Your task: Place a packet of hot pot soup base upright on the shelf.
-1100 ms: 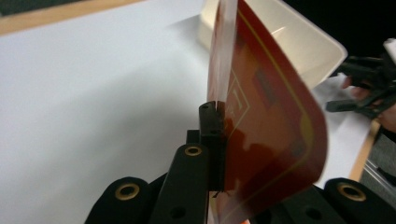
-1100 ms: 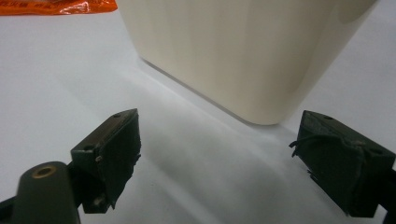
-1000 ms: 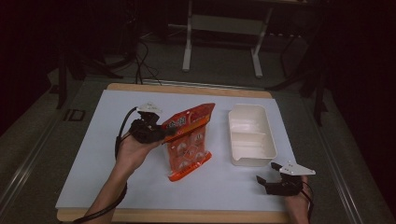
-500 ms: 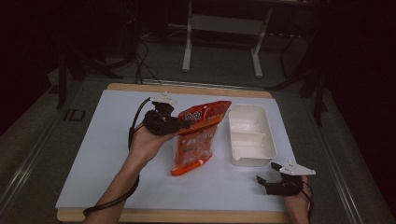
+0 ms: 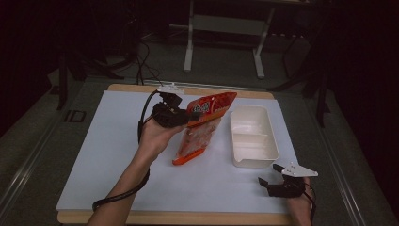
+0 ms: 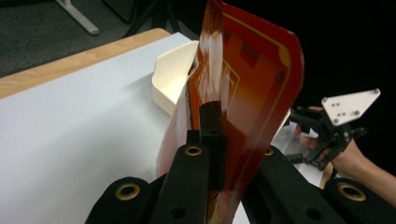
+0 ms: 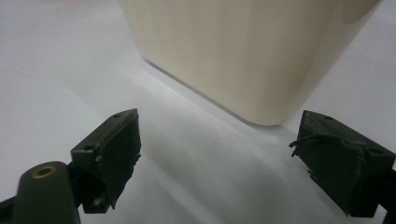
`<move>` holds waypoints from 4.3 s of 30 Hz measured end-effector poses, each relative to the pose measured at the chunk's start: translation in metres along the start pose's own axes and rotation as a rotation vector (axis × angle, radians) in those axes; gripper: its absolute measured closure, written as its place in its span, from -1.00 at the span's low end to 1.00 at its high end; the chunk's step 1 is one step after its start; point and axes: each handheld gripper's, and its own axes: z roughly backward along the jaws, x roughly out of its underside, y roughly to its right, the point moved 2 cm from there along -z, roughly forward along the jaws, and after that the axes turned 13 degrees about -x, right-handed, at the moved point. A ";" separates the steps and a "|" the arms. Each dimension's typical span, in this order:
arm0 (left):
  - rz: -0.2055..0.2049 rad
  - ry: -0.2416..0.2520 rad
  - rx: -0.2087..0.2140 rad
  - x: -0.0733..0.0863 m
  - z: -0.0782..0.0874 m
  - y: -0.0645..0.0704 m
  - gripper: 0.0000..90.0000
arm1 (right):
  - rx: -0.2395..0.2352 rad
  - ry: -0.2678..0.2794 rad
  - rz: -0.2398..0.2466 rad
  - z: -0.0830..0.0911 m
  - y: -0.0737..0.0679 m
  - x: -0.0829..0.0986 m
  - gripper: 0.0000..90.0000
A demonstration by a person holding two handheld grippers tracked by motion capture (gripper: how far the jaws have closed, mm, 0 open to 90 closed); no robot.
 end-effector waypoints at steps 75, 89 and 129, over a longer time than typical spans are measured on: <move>-0.085 0.142 0.110 -0.082 -0.065 0.096 1.00 | -0.013 0.026 -0.005 0.003 0.001 0.001 -0.69; -0.061 0.152 0.095 -0.083 -0.091 0.116 1.00 | -0.013 0.029 -0.003 0.004 0.000 0.001 -0.69; 0.008 0.065 0.190 -0.032 -0.145 0.096 0.53 | -0.010 0.037 -0.001 0.004 0.000 0.001 -0.69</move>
